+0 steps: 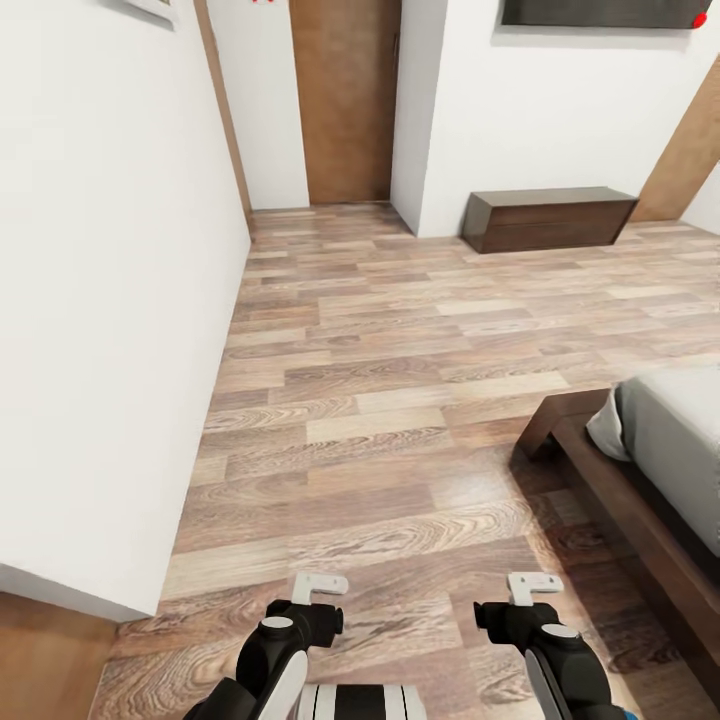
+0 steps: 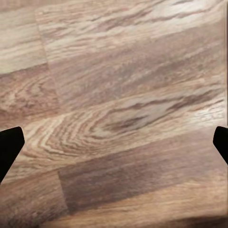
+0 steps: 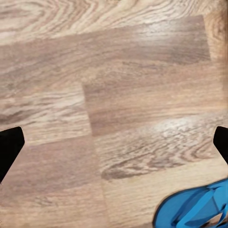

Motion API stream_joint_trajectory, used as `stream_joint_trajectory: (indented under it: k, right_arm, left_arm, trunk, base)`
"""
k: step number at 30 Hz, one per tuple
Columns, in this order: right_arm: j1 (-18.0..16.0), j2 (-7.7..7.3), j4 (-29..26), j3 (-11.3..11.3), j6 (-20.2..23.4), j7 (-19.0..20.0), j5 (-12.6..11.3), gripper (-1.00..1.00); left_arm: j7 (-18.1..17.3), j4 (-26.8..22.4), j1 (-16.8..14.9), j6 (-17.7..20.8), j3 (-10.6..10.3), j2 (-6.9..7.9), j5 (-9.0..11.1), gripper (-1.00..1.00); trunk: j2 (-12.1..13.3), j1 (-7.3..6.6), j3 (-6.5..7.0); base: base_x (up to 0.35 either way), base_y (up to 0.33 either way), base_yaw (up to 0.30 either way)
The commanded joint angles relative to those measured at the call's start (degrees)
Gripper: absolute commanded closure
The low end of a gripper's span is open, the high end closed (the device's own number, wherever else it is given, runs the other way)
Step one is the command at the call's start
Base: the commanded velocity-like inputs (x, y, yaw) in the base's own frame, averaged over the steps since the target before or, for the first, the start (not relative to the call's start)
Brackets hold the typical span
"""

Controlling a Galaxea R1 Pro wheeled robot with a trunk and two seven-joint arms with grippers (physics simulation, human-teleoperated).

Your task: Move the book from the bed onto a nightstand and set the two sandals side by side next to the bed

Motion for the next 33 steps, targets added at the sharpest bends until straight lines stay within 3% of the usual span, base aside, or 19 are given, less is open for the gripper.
stream_joint_trajectory:
  k: [1, 5, 33]
  right_arm:
    - [-0.03, 0.0, -0.03, 0.07, 0.29, -0.25, 0.0, -1.0]
    - [-0.01, -0.03, 0.01, 0.07, 0.29, -0.18, 0.03, -1.0]
    - [0.4, -0.2, 0.05, 0.08, 0.29, -0.06, 0.2, -1.0]
  left_arm:
    - [0.57, -0.05, -0.03, 0.15, -0.09, 0.01, 0.65, -1.0]
    - [0.54, -0.03, -0.03, 0.23, -0.09, 0.01, 0.78, -1.0]
    - [0.49, -0.1, -0.03, 0.38, -0.06, 0.01, 1.0, -1.0]
  trunk:
    - [0.0, -0.03, 0.19]
    - [0.05, -0.14, 1.07]
    - [11.28, -6.28, 6.1]
  base:
    - [0.0, 0.0, 0.0]
    - [0.0, 0.0, 0.0]
    - [0.0, 0.0, 0.0]
